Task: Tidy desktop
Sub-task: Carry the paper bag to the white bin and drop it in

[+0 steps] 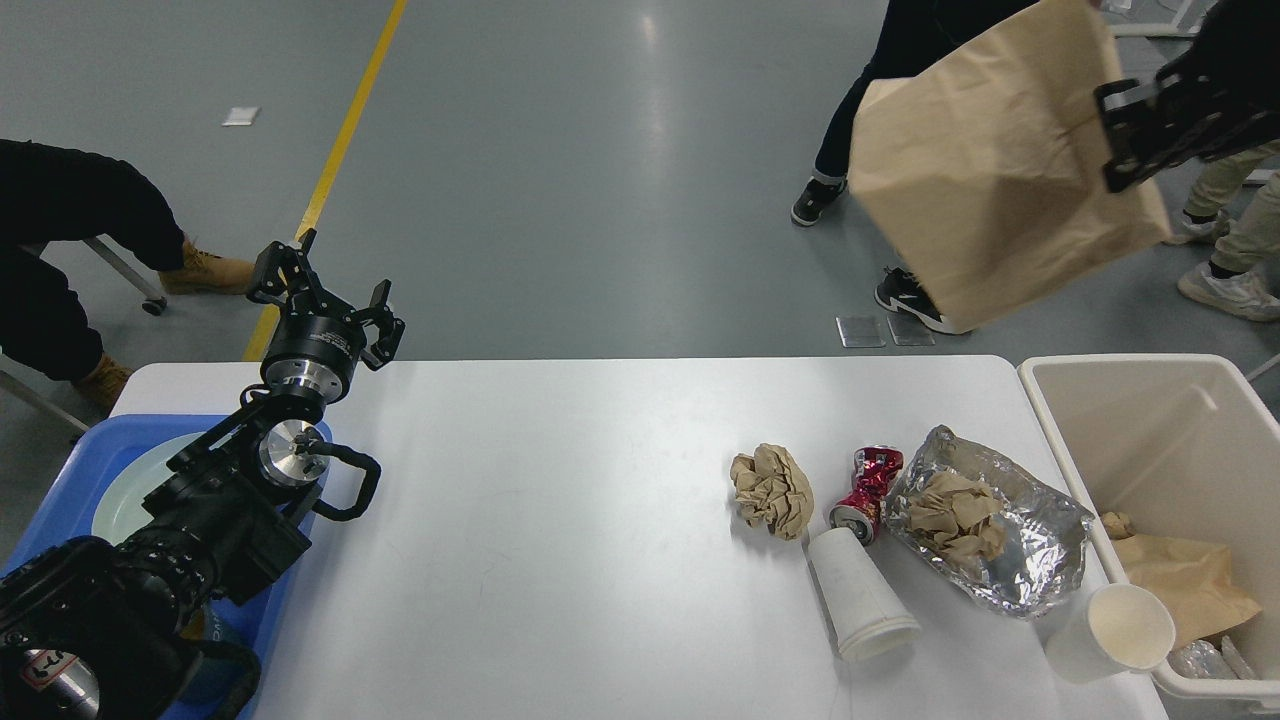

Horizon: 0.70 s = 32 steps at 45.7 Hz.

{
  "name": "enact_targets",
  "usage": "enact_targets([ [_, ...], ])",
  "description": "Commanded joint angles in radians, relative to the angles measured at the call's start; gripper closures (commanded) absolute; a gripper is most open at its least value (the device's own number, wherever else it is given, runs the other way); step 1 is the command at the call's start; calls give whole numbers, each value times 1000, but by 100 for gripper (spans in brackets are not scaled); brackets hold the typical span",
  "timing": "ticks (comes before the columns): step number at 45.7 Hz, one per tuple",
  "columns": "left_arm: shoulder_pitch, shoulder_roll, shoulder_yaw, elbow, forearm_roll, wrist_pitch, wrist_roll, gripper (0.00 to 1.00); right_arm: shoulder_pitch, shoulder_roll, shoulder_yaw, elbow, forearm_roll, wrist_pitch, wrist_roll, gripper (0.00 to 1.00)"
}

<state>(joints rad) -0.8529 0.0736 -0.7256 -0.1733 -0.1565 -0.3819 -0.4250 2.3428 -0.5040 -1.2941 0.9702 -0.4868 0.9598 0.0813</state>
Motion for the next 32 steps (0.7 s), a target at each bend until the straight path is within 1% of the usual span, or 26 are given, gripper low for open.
enact_targets([
  [1,0,0,0,0,0,0,0,4,-91,-50,-62,-125,-67,0,0,100],
  [5,0,0,0,0,0,0,0,4,-158,-97,-65,-160,-127,0,-5,100],
  [10,0,0,0,0,0,0,0,4,-258,-160,-65,-205,-167,0,-23,100],
  [12,0,0,0,0,0,0,0,4,-315,-171,-65,-235,-167,0,-34,100],
  [16,0,0,0,0,0,0,0,4,-460,-172,-65,-304,-164,0,-37,100],
  [17,0,0,0,0,0,0,0,4,-500,-171,-65,-323,-164,-13,-37,100],
  [23,0,0,0,0,0,0,0,4,-721,-171,-54,-406,-159,-176,-37,100],
  [28,0,0,0,0,0,0,0,4,-867,-163,-51,-447,-153,-303,-37,100],
  [32,0,0,0,0,0,0,0,4,-982,-159,-37,-485,-151,-429,-37,100],
])
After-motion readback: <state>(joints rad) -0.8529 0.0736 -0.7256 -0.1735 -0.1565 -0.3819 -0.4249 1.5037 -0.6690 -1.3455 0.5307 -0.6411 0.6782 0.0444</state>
